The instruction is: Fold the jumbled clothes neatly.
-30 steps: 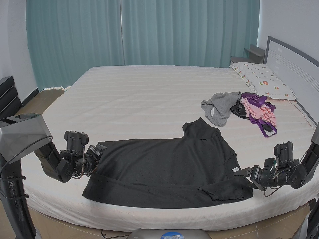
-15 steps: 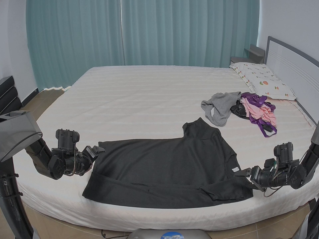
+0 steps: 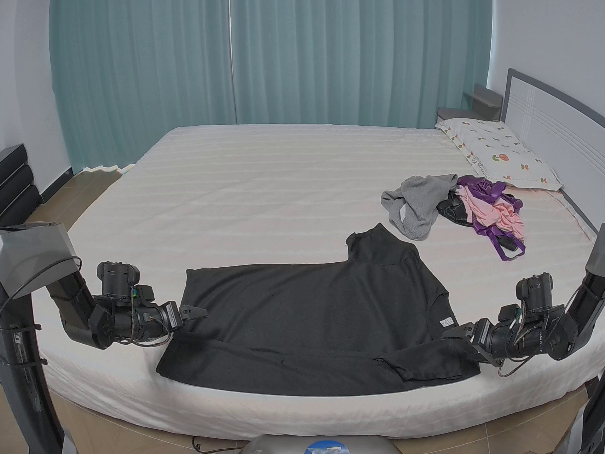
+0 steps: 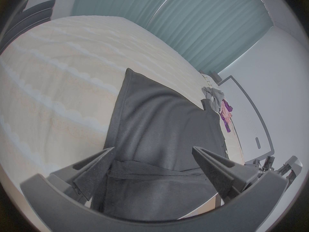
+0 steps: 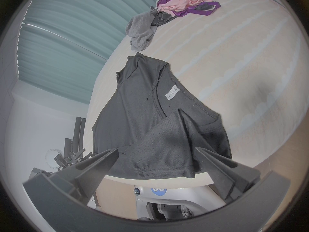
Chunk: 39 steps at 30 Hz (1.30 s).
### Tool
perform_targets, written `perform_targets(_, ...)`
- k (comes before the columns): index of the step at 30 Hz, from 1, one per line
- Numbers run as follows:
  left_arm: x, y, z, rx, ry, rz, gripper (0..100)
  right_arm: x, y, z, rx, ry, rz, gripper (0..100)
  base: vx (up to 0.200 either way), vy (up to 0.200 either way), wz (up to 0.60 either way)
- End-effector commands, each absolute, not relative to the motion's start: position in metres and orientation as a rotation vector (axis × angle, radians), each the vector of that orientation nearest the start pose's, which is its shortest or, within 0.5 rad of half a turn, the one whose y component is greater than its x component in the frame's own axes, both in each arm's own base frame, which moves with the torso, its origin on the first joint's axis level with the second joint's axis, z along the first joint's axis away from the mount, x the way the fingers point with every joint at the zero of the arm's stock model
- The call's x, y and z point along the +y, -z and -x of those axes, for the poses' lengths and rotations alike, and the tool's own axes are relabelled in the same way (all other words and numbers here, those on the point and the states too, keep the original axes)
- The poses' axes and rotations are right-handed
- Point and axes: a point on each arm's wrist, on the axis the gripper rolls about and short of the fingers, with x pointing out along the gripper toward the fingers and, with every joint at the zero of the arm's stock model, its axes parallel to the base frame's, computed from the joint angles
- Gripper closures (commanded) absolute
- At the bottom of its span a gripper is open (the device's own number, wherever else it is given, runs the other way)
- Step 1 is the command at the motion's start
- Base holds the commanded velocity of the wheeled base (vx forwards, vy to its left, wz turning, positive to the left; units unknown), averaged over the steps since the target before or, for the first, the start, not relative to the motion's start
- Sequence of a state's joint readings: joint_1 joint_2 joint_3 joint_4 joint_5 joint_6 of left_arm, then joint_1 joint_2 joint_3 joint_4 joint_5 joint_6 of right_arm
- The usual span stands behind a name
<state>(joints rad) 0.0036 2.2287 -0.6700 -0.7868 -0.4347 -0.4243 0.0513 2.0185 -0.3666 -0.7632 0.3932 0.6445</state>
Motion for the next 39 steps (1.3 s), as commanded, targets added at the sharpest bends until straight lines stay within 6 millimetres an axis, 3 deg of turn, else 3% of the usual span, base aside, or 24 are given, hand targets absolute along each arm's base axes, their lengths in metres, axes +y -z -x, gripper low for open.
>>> perform_targets(1, 0.002, 0.017, -0.332, 0.851, 0.227, 0.576, 0, 0.022, -0.008, -0.254, 1.003, -0.114, -0.744, 0, 0.000, 0.000, 0.00)
perform_targets(21, 0.002, 0.028, -0.333, 0.799, 0.249, 0.567, 0, 0.024, 0.001, -0.257, 0.955, -0.132, -0.735, 0, 0.000, 0.000, 0.00)
perform_targets(22, 0.002, 0.028, -0.333, 0.801, 0.248, 0.567, 100, 0.023, 0.001, -0.257, 0.954, -0.131, -0.735, 0, 0.000, 0.000, 0.00)
perform_targets(39, 0.010, 0.029, -0.317, 0.793, 0.204, 0.580, 100, 0.022, -0.001, -0.259, 0.942, -0.129, -0.743, 0, 0.000, 0.000, 0.00)
